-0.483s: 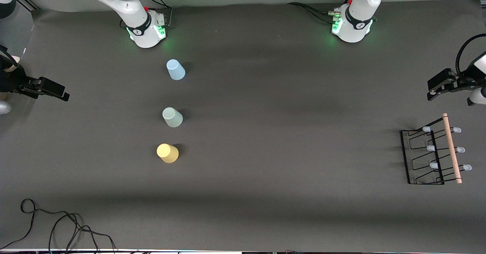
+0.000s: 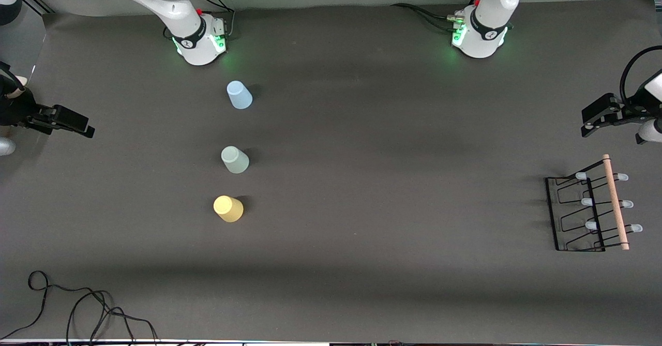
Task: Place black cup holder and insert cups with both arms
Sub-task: 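Move the left gripper down over the black wire rack's wooden handle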
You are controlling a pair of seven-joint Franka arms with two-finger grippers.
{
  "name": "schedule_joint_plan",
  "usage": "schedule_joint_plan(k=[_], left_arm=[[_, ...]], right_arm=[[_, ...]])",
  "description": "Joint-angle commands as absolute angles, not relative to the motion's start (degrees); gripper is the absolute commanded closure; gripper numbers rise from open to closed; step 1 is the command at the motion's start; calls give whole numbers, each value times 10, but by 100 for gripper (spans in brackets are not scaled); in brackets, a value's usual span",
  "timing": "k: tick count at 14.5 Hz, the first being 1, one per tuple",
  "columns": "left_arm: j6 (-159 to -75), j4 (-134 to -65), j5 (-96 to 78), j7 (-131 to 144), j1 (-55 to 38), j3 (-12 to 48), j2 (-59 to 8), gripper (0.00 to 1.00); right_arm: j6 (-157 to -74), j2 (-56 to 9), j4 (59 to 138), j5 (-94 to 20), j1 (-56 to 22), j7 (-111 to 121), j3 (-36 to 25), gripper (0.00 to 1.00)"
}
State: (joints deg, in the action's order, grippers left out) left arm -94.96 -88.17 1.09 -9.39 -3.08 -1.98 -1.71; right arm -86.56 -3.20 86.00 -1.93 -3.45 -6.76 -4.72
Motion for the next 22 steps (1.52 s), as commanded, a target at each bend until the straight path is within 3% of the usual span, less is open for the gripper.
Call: schedule_joint_plan(k=[1, 12, 19, 21, 22], left_arm=[[-955, -875, 17, -91, -33, -25, -30, 0], [-957, -703, 11, -221, 90, -25, -266, 0], [-1019, -716, 14, -264, 122, -24, -350, 1], [-1027, -742, 19, -285, 125, -25, -352, 14], [-1034, -750, 16, -289, 133, -25, -353, 26]], right_arm=[[-857, -40, 844, -18, -28, -60, -44, 0], [-857, -40, 845, -18, -27, -60, -45, 0], [-857, -40, 845, -18, -27, -60, -45, 0], [-857, -40, 845, -18, -27, -60, -45, 0], [-857, -40, 846, -18, -27, -60, -45, 0]])
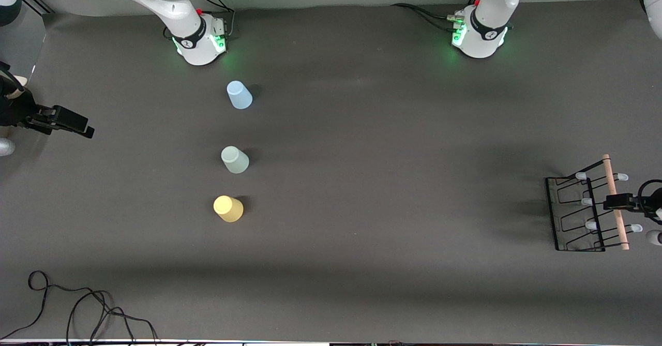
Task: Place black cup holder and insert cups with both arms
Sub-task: 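Move the left gripper down over the black wire rack's wooden handle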
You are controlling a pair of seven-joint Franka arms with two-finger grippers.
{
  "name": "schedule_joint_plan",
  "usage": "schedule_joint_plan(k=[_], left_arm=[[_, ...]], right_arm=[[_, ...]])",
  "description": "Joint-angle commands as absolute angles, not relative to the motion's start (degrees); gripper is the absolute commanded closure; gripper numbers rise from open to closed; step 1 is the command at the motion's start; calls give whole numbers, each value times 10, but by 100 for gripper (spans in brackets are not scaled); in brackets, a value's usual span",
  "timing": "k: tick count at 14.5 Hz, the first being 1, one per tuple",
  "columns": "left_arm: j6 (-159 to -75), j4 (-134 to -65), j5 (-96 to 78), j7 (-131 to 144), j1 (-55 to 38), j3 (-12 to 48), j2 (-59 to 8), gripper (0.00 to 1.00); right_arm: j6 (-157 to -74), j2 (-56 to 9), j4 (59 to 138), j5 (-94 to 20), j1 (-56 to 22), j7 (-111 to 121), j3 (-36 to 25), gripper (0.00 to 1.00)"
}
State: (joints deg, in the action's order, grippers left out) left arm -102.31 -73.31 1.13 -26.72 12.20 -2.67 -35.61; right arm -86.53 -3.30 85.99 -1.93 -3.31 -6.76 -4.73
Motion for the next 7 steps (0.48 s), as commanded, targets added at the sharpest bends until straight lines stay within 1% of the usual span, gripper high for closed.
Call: schedule_joint_plan(k=[1, 2, 5, 6, 7], left_arm=[[-1035, -756, 14, -289, 135, -25, -353, 33], [-1035, -765, 14, -289, 136, -25, -353, 40], [-1039, -781, 14, -289, 138, -25, -354, 41], [-1039, -785, 15, -289, 143, -25, -354, 43], [-1039, -785, 16, -289, 144, -25, -354, 51]], right_arm=[[-857, -40, 846, -18, -27, -60, -45, 0], [-857, -40, 846, -18, -27, -60, -45, 0], [-857, -40, 846, -18, -27, -60, -45, 0], [-857, -40, 846, -18, -27, -60, -45, 0], [-857, -39, 846, -18, -27, -61, -45, 0]])
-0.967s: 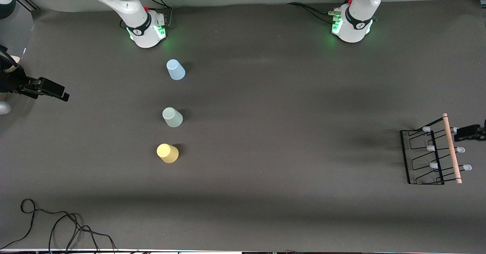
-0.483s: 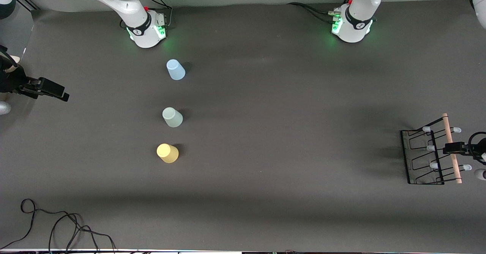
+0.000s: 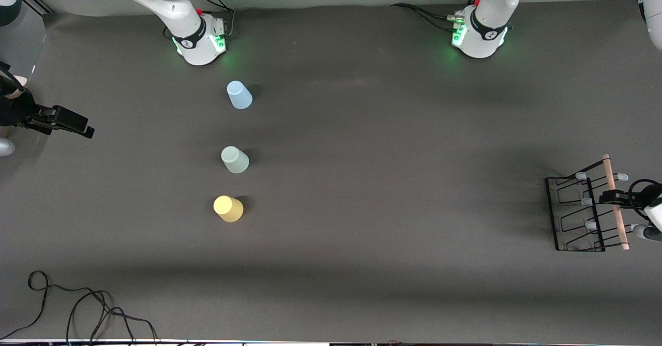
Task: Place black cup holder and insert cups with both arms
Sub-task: 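Move the left gripper down over the black wire rack's wooden handle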
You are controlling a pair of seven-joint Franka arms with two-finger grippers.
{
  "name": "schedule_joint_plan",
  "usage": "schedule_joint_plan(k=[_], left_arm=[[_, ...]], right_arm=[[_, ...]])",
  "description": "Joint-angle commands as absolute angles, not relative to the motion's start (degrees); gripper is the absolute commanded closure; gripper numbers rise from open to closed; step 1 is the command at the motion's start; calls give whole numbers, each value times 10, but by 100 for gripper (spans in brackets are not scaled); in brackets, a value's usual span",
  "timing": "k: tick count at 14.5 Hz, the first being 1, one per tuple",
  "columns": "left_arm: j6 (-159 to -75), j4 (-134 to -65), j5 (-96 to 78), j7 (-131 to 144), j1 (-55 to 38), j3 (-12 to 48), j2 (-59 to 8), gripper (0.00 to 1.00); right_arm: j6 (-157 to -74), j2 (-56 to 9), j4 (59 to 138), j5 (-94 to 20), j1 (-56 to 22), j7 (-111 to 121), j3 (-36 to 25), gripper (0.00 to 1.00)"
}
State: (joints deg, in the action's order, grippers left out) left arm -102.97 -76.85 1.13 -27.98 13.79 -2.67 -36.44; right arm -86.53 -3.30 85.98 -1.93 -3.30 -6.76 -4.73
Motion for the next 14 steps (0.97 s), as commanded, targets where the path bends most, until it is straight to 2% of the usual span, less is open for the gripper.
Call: schedule_joint_plan(k=[1, 3, 5, 8, 9, 14], left_arm=[[-1039, -785, 18, -290, 145, -25, -354, 57], [-1040, -784, 19, -291, 149, -25, -354, 67], [-1040, -780, 19, -289, 149, -25, -354, 89], [-1039, -771, 9, -259, 133, -23, -350, 92], [-1039, -767, 13, -227, 128, -22, -348, 100], [-1034, -754, 11, -150, 94, -20, -330, 100]], right_arm=[[-857, -40, 846, -18, -27, -62, -45, 0], [-857, -40, 846, -18, -27, -63, -46, 0], [-857, -39, 846, -19, -28, -63, -54, 0], [-857, -40, 846, -19, -28, -61, -55, 0], [-857, -40, 847, -19, -28, -61, -55, 0], [-856, -41, 847, -19, -28, -60, -55, 0]])
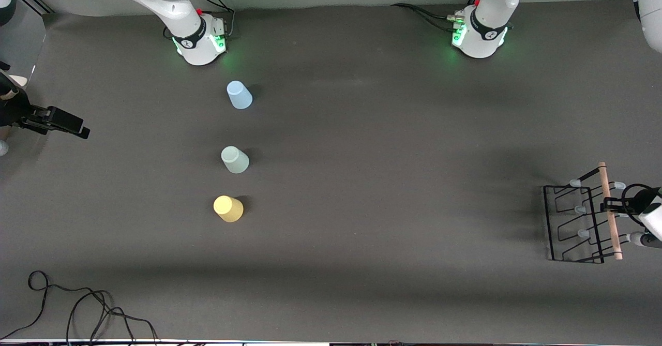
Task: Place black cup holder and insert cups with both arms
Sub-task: 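Close the left gripper on the rack's wooden handle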
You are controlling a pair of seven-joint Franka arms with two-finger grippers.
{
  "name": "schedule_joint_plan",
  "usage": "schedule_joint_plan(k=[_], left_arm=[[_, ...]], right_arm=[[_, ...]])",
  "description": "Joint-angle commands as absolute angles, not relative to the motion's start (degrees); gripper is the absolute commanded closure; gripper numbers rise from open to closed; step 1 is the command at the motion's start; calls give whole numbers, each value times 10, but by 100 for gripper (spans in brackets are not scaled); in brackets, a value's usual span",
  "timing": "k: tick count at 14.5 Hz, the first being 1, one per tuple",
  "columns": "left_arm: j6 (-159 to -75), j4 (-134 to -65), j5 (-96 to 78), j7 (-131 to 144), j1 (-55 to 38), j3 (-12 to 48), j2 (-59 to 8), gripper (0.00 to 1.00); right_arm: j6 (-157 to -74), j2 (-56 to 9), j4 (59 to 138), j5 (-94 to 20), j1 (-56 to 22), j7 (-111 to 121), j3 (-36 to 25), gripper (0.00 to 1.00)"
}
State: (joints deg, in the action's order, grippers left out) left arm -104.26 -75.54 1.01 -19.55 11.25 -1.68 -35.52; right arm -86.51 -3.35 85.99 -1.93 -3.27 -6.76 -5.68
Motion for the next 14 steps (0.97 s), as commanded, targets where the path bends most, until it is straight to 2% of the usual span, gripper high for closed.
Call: schedule_joint_plan(k=[1, 6, 10, 14], left_arm=[[-1027, -747, 11, -120, 80, -20, -327, 100], [-937, -753, 9, 4, -7, -19, -294, 100], [-938, -773, -24, 110, -96, -10, -262, 100], [-952, -773, -46, 218, -193, -10, -258, 100]], right_arm=[[-857, -44, 846, -19, -29, -60, -55, 0], [-857, -44, 847, -19, -30, -65, -54, 0], [-857, -44, 847, -19, -30, -63, -54, 0], [-856, -44, 847, -19, -30, -63, -54, 0]])
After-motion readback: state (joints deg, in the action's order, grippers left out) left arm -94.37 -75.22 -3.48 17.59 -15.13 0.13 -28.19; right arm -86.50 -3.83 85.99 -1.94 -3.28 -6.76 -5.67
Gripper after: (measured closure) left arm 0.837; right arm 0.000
